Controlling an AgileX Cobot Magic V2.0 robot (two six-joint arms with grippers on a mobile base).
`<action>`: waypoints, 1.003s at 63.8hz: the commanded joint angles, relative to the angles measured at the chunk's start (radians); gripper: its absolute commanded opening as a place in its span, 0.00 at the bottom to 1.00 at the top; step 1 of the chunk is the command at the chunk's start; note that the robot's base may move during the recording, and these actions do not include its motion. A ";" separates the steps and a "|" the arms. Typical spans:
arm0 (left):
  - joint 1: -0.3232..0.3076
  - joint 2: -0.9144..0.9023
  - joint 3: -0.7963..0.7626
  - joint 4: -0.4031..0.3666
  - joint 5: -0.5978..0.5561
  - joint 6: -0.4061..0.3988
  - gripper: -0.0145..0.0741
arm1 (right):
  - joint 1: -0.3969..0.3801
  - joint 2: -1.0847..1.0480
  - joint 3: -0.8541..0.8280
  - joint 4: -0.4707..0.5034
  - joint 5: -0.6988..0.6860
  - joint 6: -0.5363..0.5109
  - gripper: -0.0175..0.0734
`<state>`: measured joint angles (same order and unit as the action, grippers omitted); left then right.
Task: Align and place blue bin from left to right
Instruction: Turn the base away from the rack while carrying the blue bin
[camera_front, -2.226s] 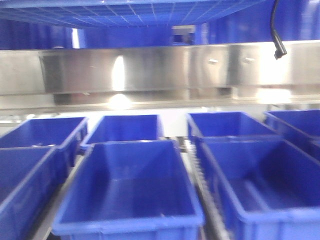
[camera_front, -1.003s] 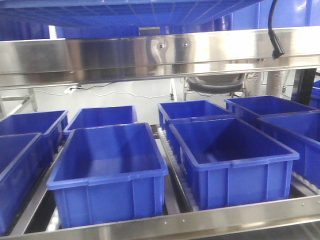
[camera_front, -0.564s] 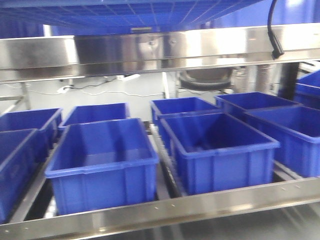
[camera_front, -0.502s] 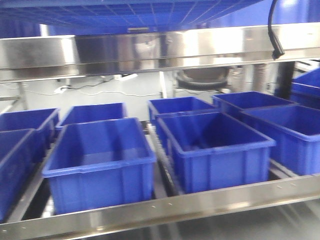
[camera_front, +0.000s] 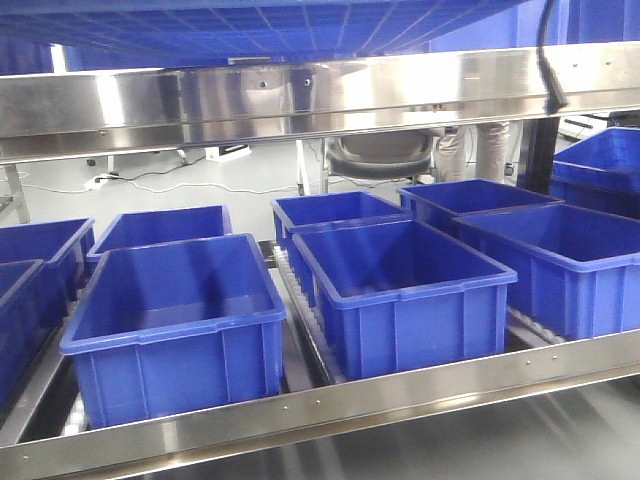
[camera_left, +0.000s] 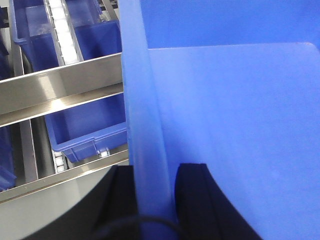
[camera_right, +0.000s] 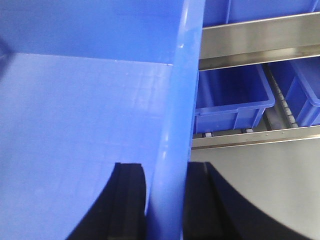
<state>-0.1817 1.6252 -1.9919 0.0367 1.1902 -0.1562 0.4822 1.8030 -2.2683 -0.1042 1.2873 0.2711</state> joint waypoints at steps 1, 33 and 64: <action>0.008 -0.020 -0.017 0.054 -0.064 0.017 0.15 | -0.010 -0.029 -0.011 -0.058 -0.066 -0.037 0.11; 0.008 -0.020 -0.017 0.055 -0.064 0.017 0.15 | -0.010 -0.029 -0.011 -0.058 -0.066 -0.037 0.11; 0.008 -0.020 -0.017 0.055 -0.064 0.017 0.15 | -0.010 -0.029 -0.011 -0.058 -0.066 -0.037 0.11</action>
<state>-0.1817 1.6252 -1.9919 0.0388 1.1902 -0.1562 0.4822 1.8030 -2.2683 -0.1042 1.2873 0.2711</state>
